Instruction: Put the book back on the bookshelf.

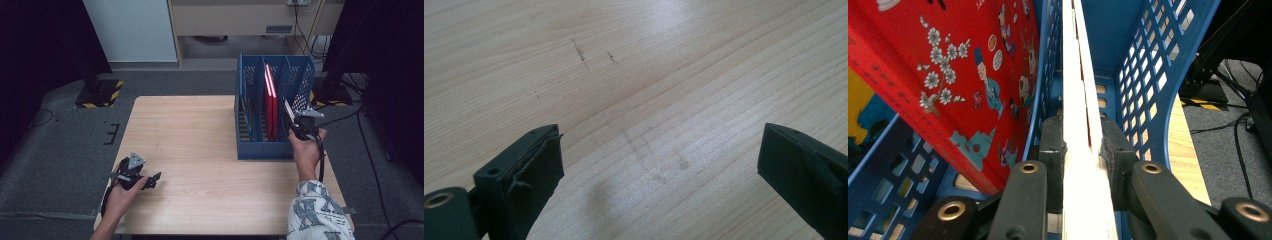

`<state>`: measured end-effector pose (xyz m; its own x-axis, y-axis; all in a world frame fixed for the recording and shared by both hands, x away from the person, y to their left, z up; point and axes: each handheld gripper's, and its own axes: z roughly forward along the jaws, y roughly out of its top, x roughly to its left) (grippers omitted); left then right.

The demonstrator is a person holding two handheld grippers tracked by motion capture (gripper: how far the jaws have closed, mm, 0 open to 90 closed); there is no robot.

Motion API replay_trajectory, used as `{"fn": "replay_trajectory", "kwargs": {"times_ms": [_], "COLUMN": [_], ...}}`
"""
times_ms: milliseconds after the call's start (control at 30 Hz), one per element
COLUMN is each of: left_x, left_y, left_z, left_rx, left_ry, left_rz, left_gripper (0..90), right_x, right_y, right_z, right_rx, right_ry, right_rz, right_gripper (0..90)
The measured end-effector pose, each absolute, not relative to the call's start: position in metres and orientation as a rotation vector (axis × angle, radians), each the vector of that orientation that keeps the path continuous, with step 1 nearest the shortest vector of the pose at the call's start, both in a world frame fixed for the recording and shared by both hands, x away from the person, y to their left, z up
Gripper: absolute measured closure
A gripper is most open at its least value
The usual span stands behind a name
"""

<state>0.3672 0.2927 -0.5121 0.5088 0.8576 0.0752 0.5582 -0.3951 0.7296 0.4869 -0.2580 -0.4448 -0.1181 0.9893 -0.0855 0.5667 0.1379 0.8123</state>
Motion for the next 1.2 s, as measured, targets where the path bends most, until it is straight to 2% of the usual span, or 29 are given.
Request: {"fn": "replay_trajectory", "kwargs": {"times_ms": [600,867,1000,1200], "left_x": [0.367,0.367,0.367,0.367], "left_y": [0.292,0.293,0.293,0.294], "left_z": [-0.512,-0.512,-0.511,-0.511], "left_rx": [2.105,2.101,2.099,2.094], "left_ry": [1.148,1.150,1.151,1.154], "left_rz": [0.593,0.595,0.596,0.597], "left_gripper": [3.5,3.5,3.6,3.5], "right_x": [0.496,0.491,0.489,0.485], "right_y": [-0.252,-0.249,-0.249,-0.251], "right_z": [-0.444,-0.441,-0.441,-0.440], "right_rx": [1.483,1.480,1.486,1.489], "right_ry": [1.765,1.780,1.783,1.759], "right_rz": [0.758,0.784,0.806,0.850], "right_gripper": [75.0,61.9,58.7,46.0]}}
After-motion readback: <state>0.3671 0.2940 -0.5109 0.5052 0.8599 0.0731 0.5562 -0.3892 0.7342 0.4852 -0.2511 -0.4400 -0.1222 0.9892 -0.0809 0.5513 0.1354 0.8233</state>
